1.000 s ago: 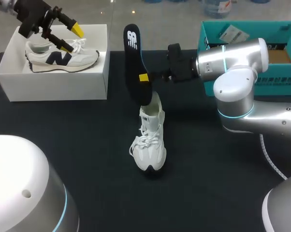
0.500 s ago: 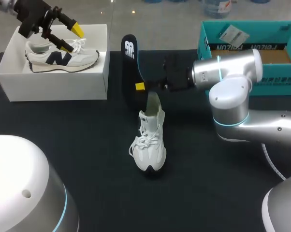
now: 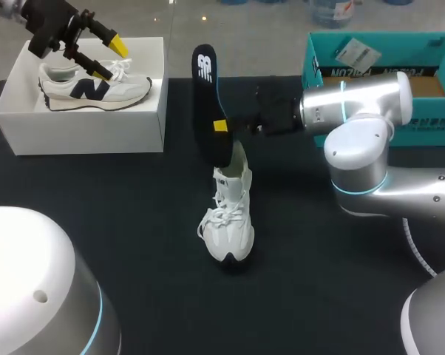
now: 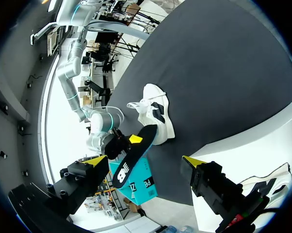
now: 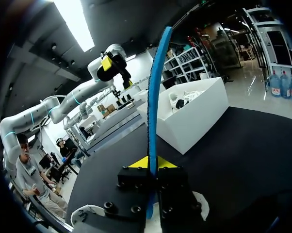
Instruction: Take the shoe out of the shoebox, open the shoe tongue, remove and reinsert the insole, then place the shoe into the shoebox
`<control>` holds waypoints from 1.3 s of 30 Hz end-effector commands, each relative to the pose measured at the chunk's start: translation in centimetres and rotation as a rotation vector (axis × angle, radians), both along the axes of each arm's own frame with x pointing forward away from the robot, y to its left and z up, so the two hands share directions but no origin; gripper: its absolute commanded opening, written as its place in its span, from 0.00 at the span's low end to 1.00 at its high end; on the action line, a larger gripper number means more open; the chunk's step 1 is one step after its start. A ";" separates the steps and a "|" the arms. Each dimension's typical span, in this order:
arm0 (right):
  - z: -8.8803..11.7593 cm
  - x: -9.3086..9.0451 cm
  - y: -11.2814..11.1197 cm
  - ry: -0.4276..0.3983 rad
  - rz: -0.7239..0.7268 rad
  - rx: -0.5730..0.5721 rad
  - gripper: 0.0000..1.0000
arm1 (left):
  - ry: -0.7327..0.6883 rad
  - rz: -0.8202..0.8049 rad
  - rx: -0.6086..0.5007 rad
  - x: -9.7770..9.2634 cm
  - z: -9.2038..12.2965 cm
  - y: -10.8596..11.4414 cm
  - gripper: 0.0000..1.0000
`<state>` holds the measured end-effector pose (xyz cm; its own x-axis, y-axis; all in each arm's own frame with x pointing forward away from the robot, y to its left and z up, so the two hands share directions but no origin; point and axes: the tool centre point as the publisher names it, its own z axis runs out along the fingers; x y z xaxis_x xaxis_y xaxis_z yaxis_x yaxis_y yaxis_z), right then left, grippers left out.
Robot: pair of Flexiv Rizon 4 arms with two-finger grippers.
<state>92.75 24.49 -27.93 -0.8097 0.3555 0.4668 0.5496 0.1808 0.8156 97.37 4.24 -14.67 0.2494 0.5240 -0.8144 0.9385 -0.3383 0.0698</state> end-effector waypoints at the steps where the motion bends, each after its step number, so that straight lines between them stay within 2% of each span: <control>1: 1.5 -0.5 -2.3 -0.009 -0.020 -0.022 0.00 | -0.001 -0.002 0.002 0.1 0.0 0.1 1.00; 8: 2.0 -0.5 -3.7 -0.021 -0.046 -0.024 0.00 | -0.001 -0.002 0.002 0.1 0.0 0.1 1.00; 19: -0.7 -2.7 -4.5 0.024 -0.084 0.007 0.00 | -0.001 -0.002 0.002 0.1 0.0 0.1 1.00; 27: -1.3 -3.7 -4.1 0.038 -0.080 0.019 0.00 | -0.001 -0.002 0.002 0.1 0.0 0.1 1.00; 33: -0.3 -3.6 -4.1 0.017 -0.075 0.011 0.00 | -0.001 -0.002 0.002 0.1 0.0 0.1 1.00; 39: 1.7 -2.0 -5.1 -0.029 -0.069 -0.022 0.00 | -0.001 -0.002 0.002 0.1 0.0 0.1 1.00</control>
